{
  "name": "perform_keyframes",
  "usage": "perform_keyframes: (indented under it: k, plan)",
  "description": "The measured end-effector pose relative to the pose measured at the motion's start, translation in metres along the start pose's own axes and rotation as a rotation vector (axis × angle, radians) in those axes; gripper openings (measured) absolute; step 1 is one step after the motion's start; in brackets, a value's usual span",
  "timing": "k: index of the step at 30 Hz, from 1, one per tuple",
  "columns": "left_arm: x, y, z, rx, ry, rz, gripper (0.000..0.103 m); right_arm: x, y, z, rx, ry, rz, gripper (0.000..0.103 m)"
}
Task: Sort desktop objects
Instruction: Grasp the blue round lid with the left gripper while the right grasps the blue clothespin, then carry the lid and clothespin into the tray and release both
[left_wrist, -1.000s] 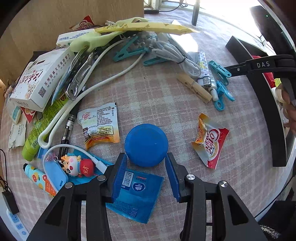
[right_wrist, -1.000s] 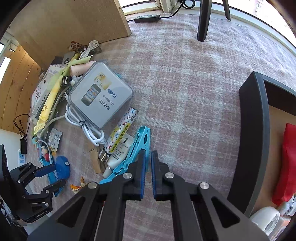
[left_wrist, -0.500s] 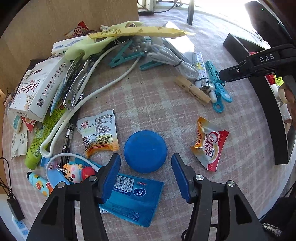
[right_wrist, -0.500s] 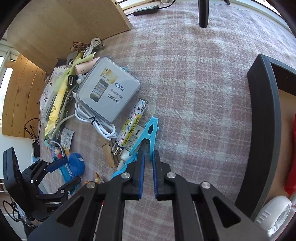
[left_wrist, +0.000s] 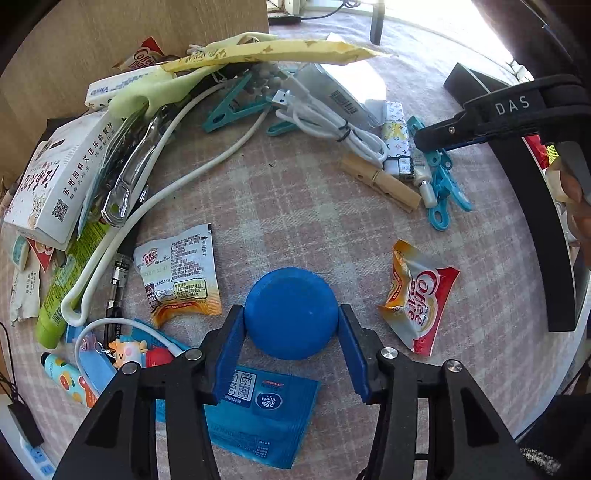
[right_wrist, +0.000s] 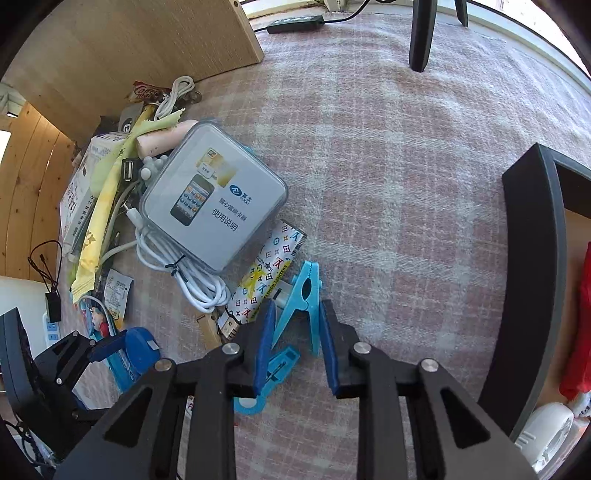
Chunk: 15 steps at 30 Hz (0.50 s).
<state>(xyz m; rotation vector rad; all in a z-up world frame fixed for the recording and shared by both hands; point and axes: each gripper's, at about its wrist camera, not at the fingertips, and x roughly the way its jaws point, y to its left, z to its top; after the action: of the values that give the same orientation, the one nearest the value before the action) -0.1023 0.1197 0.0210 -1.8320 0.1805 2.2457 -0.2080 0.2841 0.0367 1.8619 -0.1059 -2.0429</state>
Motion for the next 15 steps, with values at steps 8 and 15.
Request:
perform_keyframes:
  k: [8, 15]
  plan:
    - [-0.005, 0.000, -0.002, -0.001, -0.021, -0.026, 0.048, -0.034, -0.039, -0.010, 0.047, -0.042, 0.011, 0.024]
    - [-0.027, -0.003, 0.003, 0.001, -0.055, -0.036, 0.047, -0.074, -0.073, -0.031, 0.028, -0.070, 0.012, 0.024]
